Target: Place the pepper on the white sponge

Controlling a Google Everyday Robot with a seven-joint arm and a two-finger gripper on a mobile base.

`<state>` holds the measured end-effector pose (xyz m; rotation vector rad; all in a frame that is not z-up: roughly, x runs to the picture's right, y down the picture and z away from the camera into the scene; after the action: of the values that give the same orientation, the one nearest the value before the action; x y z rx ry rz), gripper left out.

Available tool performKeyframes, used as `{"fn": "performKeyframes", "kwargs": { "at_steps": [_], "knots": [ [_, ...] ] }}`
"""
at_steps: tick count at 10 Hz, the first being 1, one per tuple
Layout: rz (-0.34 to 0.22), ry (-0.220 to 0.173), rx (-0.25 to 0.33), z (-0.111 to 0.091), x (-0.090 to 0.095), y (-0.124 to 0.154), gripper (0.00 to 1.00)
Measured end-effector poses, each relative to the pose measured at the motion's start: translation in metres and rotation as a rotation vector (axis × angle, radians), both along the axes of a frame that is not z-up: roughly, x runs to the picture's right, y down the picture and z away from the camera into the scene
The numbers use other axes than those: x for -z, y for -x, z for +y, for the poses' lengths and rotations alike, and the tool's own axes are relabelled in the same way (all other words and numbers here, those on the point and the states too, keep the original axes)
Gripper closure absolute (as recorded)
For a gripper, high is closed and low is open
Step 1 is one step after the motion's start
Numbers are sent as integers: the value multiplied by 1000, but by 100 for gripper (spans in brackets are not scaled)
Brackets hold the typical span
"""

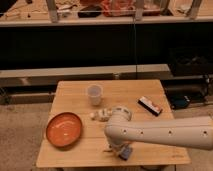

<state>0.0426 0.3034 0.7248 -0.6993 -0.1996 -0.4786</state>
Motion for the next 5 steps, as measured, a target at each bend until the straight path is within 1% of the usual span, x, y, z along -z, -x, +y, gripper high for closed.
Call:
{"fn": "performKeyframes", "kwargs": {
  "at_steps": [1,3,5],
  "knots": [
    [19,-9,-14,0,-1,1,100],
    [48,-26,-62,1,2,8,100],
    [70,-32,-97,1,6,13,100]
  ]
}}
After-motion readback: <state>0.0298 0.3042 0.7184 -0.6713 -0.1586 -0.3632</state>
